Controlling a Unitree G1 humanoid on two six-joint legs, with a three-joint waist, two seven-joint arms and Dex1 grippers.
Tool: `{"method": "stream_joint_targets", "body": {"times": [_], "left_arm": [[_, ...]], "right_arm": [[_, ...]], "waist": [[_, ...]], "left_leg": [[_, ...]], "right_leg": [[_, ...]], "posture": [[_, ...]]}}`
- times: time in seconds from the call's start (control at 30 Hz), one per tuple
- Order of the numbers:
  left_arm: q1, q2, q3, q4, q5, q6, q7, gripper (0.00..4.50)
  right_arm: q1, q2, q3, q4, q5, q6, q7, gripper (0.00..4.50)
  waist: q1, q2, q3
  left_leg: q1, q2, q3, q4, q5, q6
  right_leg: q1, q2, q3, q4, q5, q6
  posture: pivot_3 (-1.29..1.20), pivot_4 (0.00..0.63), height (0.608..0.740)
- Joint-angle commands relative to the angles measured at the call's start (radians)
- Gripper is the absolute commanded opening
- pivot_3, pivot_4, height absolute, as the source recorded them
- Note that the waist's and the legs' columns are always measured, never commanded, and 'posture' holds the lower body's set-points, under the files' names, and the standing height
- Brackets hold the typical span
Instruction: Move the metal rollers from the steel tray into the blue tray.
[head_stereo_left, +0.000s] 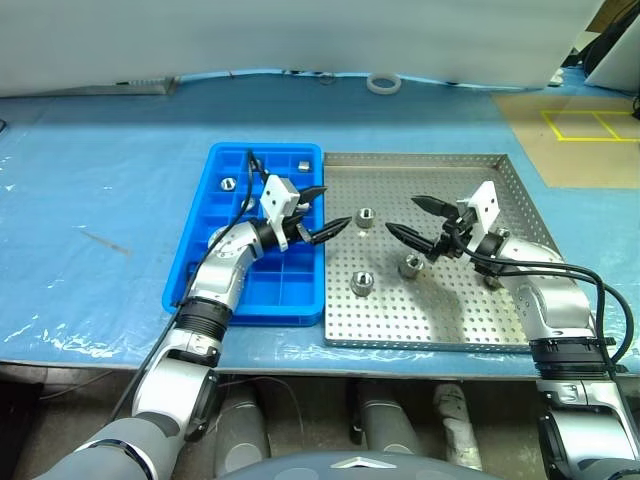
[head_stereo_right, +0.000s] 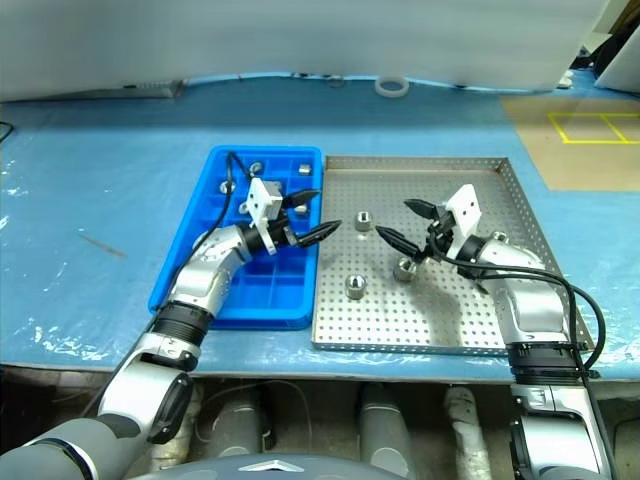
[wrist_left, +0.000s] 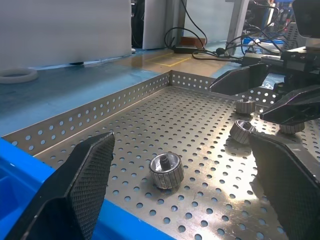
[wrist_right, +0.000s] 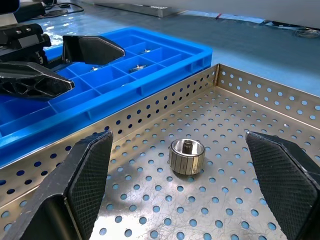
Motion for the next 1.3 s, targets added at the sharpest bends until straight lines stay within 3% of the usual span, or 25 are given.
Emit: {"method": "stream_joint_targets", "body": {"times": [0.03,0.3,0.47,0.57,0.9,1.3], "left_arm": [[-0.027,-0.008,-0.002,-0.011,0.002,-0.019,0.006,4.5],[-0.069,-0.013,-0.023,0.077,0.055,-0.046,0.017,4.5],[-0.12,-0.022,-0.019,0.143,0.067,0.042,0.046,4.5],[-0.186,-0.04,0.015,0.187,0.036,0.086,0.05,4.5],[-0.448,-0.072,-0.023,0.507,0.135,0.01,0.026,4.5],[-0.576,-0.097,-0.023,0.711,0.223,-0.009,0.046,4.5]], "right_arm": [[-0.007,-0.019,-0.024,-0.019,0.003,-0.019,0.004,4.48],[0.016,-0.03,-0.04,-0.042,0.004,-0.015,-0.012,4.48],[0.035,-0.035,-0.045,-0.064,0.002,-0.014,-0.035,4.48],[0.06,-0.04,-0.049,-0.091,0.004,-0.009,-0.048,4.48],[0.188,-0.052,-0.114,-0.222,0.017,0.023,-0.128,4.48],[0.291,-0.049,-0.143,-0.324,0.017,0.052,-0.19,4.48]], "waist": [[0.0,0.0,0.0],[-0.002,0.0,0.0],[-0.005,0.0,0.0],[-0.005,0.0,0.0],[-0.018,0.0,0.0],[-0.045,0.0,0.0]], "left_leg": [[0.0,0.0,0.0,0.0,0.0,0.0],[0.0,0.0,0.0,0.001,0.0,0.0],[0.0,0.0,0.0,0.001,0.0,0.0],[0.0,0.0,0.0,0.002,0.0,0.0],[-0.001,-0.001,0.0,0.003,-0.001,0.002],[-0.004,-0.001,0.0,0.007,-0.003,0.004]], "right_leg": [[0.0,0.0,0.0,0.0,0.0,0.0],[0.0,0.0,0.0,0.001,0.0,0.0],[0.0,0.0,0.0,0.001,0.0,0.0],[0.0,0.0,0.001,0.001,0.0,0.0],[0.0,0.0,0.001,0.0,0.0,0.0],[0.0,0.0,0.001,-0.001,0.0,0.002]], "posture": [[-0.28,0.15,0.74],[-0.32,0.15,0.74],[-0.35,0.15,0.74],[-0.37,0.15,0.74],[-0.5,0.15,0.74],[-0.58,0.15,0.74]]}}
